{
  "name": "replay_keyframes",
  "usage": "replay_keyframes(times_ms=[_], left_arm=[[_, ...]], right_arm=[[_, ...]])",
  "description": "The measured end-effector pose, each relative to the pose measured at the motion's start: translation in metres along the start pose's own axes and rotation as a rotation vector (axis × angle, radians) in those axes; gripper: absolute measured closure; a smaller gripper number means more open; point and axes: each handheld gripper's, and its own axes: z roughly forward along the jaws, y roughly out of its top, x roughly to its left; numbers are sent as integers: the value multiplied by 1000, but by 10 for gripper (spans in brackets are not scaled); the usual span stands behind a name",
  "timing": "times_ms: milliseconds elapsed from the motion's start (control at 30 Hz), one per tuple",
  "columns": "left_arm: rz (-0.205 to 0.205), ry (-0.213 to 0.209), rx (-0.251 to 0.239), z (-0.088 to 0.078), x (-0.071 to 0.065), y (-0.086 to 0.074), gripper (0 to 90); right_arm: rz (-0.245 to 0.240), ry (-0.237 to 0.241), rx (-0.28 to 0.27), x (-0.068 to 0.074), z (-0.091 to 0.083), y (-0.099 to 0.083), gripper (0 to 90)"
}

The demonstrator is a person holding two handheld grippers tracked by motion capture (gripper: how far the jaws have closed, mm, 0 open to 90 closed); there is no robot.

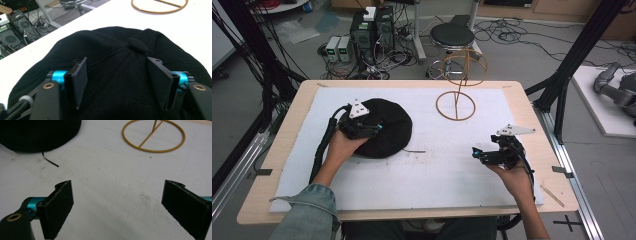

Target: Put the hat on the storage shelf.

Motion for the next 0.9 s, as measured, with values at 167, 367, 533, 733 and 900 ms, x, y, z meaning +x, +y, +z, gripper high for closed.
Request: replay_keyframes(times_ms=[167,367,533,733,900], left_arm=[[17,-5,14,2,-2,-1,469],[45,-23,27,4,-3,-2,628],[65,-40,26,3,-3,-2,761],[75,-36,-45,-8,-4,5,823],[50,-39,-89,-22,1,12,825]], right_arm=[[0,1,0,0,0,0,102],[7,2,1,0,-1,0,102],[7,2,0,-1,-1,0,102],[13,4,-3,-2,-1,0,102],[13,6,-2,-3,-1,0,102]])
